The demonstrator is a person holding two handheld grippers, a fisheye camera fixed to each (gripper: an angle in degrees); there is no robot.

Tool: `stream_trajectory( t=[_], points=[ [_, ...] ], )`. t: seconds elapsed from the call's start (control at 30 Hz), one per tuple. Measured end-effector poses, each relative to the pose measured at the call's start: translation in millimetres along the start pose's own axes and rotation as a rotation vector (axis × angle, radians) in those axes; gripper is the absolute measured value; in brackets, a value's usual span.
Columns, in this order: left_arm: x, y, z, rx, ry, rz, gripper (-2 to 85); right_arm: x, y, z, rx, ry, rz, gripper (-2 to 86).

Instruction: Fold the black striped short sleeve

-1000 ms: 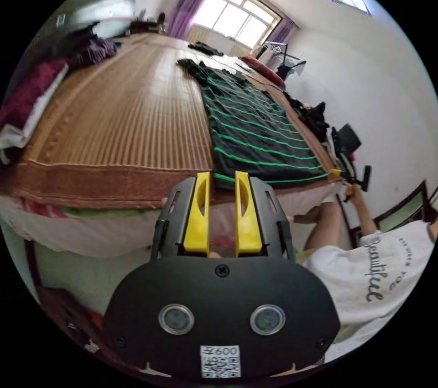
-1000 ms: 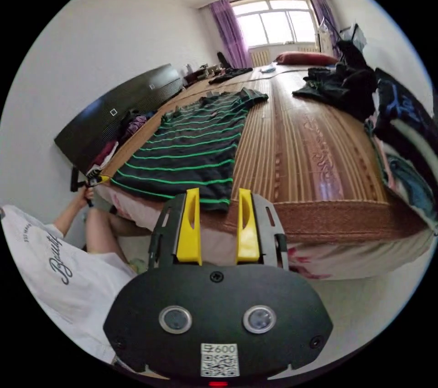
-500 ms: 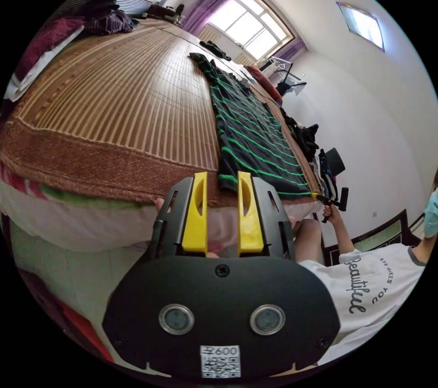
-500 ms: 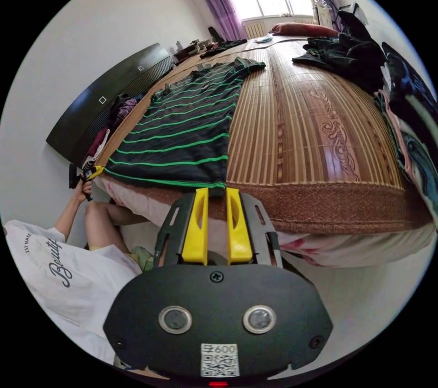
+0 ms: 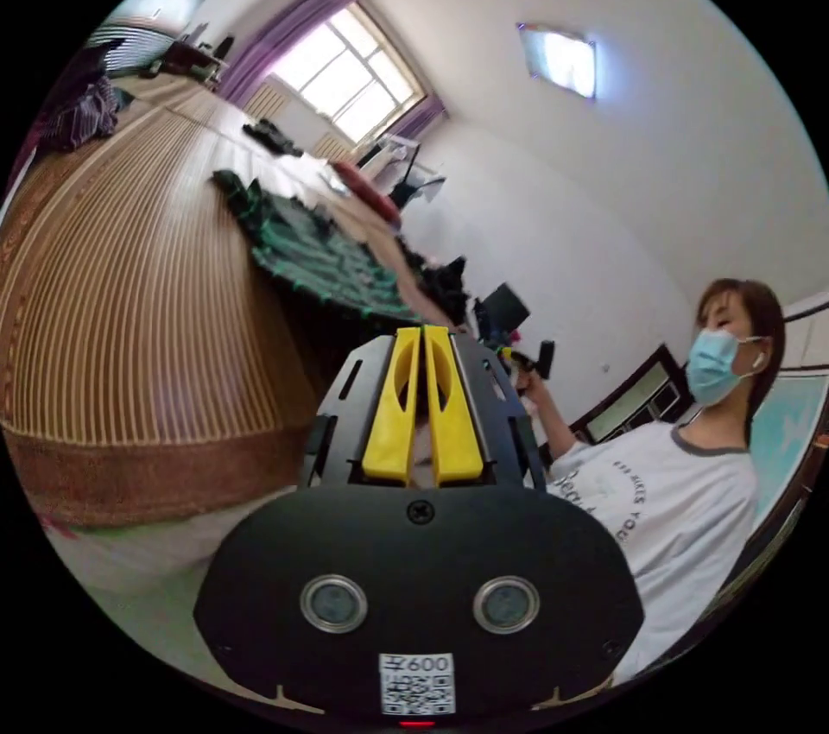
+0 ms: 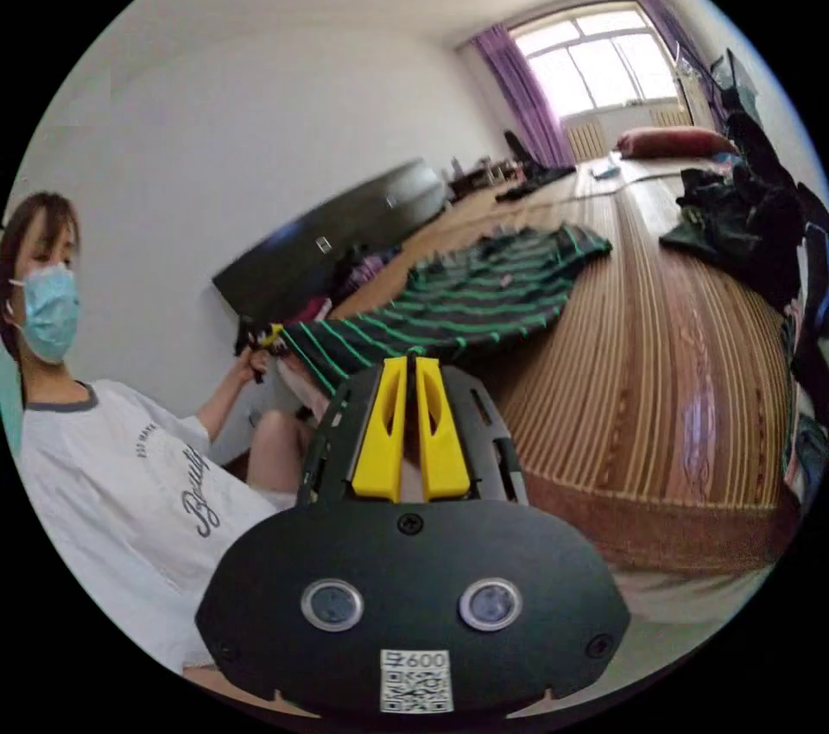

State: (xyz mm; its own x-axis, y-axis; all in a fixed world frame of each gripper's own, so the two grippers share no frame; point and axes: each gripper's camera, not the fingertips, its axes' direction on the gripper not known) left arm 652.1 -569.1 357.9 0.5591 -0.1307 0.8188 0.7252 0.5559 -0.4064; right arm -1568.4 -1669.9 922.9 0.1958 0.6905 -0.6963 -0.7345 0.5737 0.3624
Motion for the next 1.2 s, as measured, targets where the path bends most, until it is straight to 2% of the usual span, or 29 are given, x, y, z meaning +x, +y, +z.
stream_trajectory(
  t=[0.13,0.23,0.3,0.43,0.53,0.63,0.73,0.83,0.9,0.97,1.0,1.07,1.2],
  points=[
    [-16.1,-22.5,-9.8,-0.035,-0.051,-0.067,1.3,10.4,-26.9,-12.6,0.024,0.013,0.082,-0.8],
    [-36.6,-0.1,-17.3,-0.153,-0.119,-0.125,1.4,15.6,-12.5,-6.1,-0.131,0.111,0.115,-0.8],
    [-62.3,32.7,-25.7,-0.251,-0.226,-0.220,1.5,23.8,13.6,5.6,-0.317,0.238,0.155,-0.8],
    [-88.5,65.9,-22.5,-0.325,-0.273,-0.274,1.2,35.7,43.7,23.4,-0.441,0.271,0.205,-0.8],
    [-81.5,60.5,-23.5,-0.282,-0.250,-0.240,1.1,20.1,39.5,23.7,-0.410,0.252,0.162,-0.8],
    [-55.6,40.8,-35.1,-0.281,-0.195,-0.162,1.0,-8.3,22.3,5.7,-0.403,0.135,0.082,-0.8],
    [-24.2,4.9,-51.1,-0.248,-0.034,-0.072,0.9,-35.8,-4.3,-27.8,-0.330,0.022,0.008,-0.8],
    [-18.4,-57.0,-57.3,-0.111,0.141,-0.056,0.9,-38.4,-49.9,-55.2,-0.115,-0.095,-0.035,-0.8],
    [-60.9,-101.4,-48.2,0.009,0.200,-0.248,0.8,-3.3,-85.9,-53.0,0.055,-0.081,0.058,-0.8],
    [-106.4,-125.1,-29.1,-0.022,0.116,-0.370,0.8,39.5,-105.3,-28.8,0.077,0.006,0.182,-0.8],
    [-136.4,-131.7,-13.8,-0.086,-0.008,-0.457,0.8,70.3,-111.6,-3.0,0.027,0.071,0.292,-0.8],
    [-165.1,-132.4,8.9,-0.178,-0.153,-0.513,0.8,102.7,-110.8,39.5,-0.065,0.125,0.377,-0.8],
    [-183.6,-121.1,33.7,-0.249,-0.236,-0.538,0.9,128.8,-92.5,113.3,-0.287,0.294,0.376,-0.8]
  ],
)
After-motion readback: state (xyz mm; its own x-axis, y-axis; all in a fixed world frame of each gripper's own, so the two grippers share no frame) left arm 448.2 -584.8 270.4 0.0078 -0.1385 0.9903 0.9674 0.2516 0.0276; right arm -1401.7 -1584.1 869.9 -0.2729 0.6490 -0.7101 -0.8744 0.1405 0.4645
